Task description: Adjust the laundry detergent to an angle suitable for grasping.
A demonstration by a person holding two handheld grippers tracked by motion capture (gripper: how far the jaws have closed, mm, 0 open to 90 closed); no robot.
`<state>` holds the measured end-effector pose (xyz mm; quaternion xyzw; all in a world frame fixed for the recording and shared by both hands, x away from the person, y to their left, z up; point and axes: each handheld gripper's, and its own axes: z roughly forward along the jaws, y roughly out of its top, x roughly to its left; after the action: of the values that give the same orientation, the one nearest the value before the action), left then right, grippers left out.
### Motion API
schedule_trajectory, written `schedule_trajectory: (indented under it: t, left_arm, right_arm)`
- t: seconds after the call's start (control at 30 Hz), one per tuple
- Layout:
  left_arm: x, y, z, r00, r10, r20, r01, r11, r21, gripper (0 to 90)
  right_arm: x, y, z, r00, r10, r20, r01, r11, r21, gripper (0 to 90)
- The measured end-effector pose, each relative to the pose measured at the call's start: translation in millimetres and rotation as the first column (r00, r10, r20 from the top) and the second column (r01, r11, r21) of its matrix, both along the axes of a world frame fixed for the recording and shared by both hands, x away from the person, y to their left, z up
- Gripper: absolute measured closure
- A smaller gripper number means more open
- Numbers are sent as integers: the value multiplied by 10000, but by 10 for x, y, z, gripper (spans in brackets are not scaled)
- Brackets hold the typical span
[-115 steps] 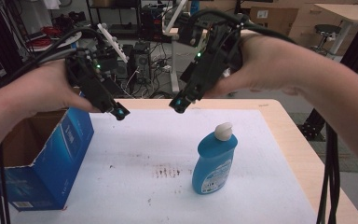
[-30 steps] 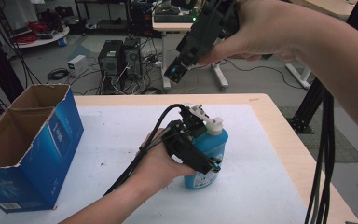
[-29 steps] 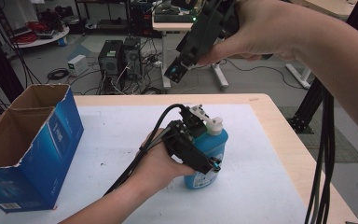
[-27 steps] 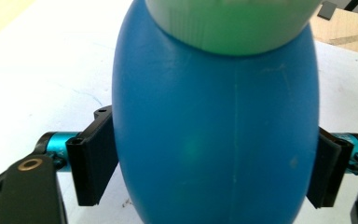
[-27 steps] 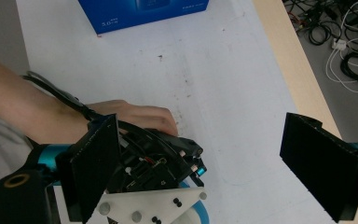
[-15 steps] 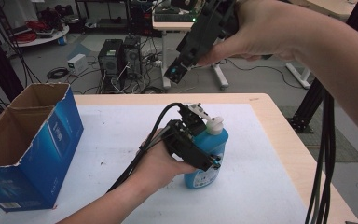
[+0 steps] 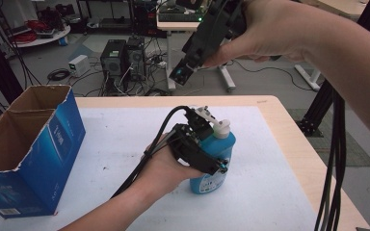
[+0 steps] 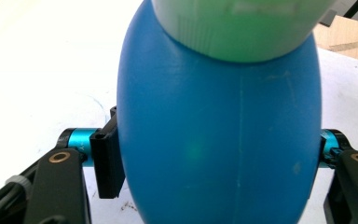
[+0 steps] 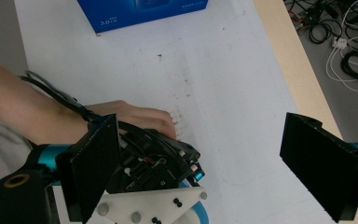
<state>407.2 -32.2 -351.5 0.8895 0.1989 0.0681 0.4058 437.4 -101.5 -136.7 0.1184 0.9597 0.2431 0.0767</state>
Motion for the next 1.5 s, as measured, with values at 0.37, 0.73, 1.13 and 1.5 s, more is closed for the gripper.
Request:
schedule_trajectory:
  t: [0.37, 0.73, 1.13, 1.5]
  left_arm:
    - [0, 10, 5, 10000, 41, 31, -41, 10000, -68, 356]
    - [-30, 8, 0, 9997, 106, 221, -101, 9997, -223, 428]
    - [19, 158, 85, 9962, -766, 403, 783, 9960, -424, 437]
    - [117, 555, 100, 9293, -3661, 480, 3676, 9297, -250, 438]
  right_arm:
    - [3, 2, -11, 10000, -9, -3, 9, 10000, -24, 117]
    - [2, -6, -19, 10000, -73, -3, 73, 10000, -30, 117]
    - [11, -48, -2, 9998, -195, 65, 193, 9997, 176, 117]
    - [16, -87, 13, 9995, -285, 111, 282, 9992, 297, 117]
